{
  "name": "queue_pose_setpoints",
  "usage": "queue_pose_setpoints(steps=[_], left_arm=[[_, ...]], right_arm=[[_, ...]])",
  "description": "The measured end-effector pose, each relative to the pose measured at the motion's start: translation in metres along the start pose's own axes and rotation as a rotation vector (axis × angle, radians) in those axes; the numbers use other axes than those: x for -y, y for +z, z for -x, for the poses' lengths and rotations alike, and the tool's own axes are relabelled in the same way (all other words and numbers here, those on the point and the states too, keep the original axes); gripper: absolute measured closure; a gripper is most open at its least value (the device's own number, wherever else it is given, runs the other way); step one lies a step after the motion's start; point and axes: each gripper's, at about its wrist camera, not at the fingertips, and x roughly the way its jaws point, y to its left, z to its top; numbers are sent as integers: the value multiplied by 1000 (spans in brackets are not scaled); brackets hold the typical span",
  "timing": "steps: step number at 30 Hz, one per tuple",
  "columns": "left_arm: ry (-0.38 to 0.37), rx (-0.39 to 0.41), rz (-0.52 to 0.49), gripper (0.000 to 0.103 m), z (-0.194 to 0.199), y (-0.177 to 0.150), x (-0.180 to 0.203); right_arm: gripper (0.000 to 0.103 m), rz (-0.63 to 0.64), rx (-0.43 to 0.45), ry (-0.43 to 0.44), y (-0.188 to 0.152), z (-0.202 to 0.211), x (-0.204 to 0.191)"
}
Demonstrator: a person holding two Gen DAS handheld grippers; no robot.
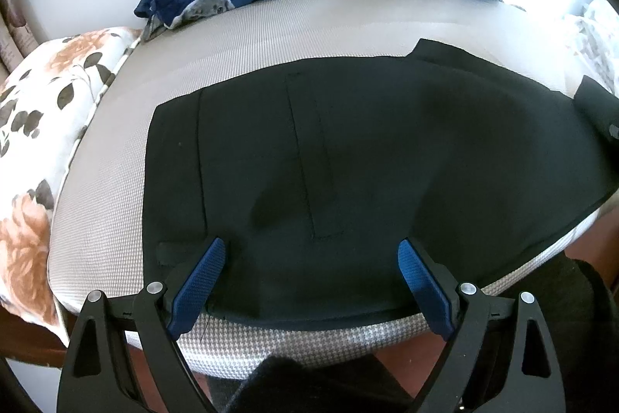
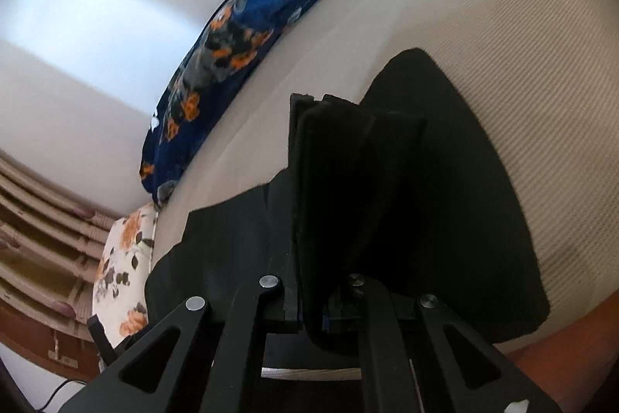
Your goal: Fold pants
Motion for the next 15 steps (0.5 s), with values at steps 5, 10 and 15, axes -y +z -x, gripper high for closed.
queue_pose_setpoints(steps=[5,10,15], left_arm=[[2,3,0,12,0,0,0],[2,-9,0,12,-2,-1,1],[8,-11,-11,12,-2,-2,4]], right_arm=[[95,23,-21,-5,-7,-8,-8],[94,47,-36,-13,-12,-13,-12],[94,67,-44,-24,-16,-16,-17]])
